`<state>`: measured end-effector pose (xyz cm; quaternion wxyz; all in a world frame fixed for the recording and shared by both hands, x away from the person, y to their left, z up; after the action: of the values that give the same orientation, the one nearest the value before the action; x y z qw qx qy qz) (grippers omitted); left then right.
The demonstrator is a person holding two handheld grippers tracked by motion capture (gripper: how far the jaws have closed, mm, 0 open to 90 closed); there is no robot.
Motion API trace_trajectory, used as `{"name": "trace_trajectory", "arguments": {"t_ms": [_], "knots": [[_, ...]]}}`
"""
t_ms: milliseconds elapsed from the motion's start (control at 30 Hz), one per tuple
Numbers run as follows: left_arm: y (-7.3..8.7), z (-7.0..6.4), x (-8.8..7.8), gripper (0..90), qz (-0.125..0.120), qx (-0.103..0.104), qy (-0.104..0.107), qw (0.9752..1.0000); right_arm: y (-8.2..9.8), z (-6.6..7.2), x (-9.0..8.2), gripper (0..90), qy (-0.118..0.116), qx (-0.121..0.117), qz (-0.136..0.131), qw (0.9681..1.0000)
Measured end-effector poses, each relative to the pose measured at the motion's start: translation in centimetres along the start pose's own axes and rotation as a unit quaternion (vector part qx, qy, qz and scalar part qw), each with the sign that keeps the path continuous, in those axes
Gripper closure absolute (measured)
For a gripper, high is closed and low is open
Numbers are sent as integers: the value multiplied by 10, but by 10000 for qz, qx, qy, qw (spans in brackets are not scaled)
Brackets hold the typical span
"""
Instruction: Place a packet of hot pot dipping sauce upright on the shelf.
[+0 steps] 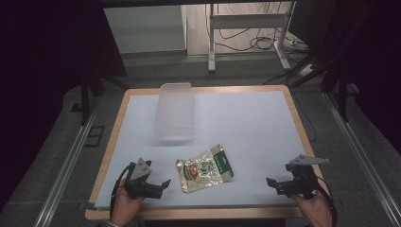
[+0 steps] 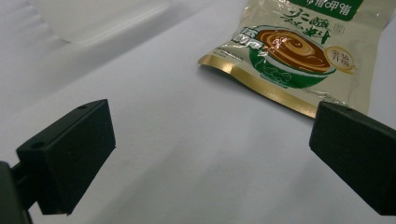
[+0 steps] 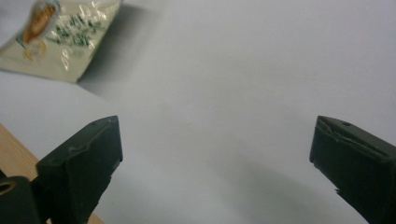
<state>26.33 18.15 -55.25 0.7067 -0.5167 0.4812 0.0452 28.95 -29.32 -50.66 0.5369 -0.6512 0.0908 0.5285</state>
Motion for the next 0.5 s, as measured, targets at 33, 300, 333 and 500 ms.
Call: {"name": "trace_trajectory", "arguments": {"t_ms": [33,300,333,500], "knots": [[0,0,0,1,-7,-2,10,10000,0,-1,-2,33,-48,-26,-114,9999],[-1,-2,0,1,-78,60,126,9999,2,-3,4,0,28,-60,-116,9999],[-1,-3,1,1,-56,64,140,9999,2,-3,4,0,5,-43,-118,9999],[0,-2,1,2,-80,33,153,9998,3,-6,5,0,-44,-42,-155,9999]]}}
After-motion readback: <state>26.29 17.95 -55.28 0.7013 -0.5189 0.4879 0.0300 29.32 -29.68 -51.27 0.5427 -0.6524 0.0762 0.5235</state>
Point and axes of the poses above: each handheld gripper's, and its own axes: x roughly forward along the jaws, y roughly out of its underside, z roughly to its left, the point moved 3 cm from there along x, roughly forward along the jaws, and after that the axes turned 10 degrees about z, right-handed, at the moved point
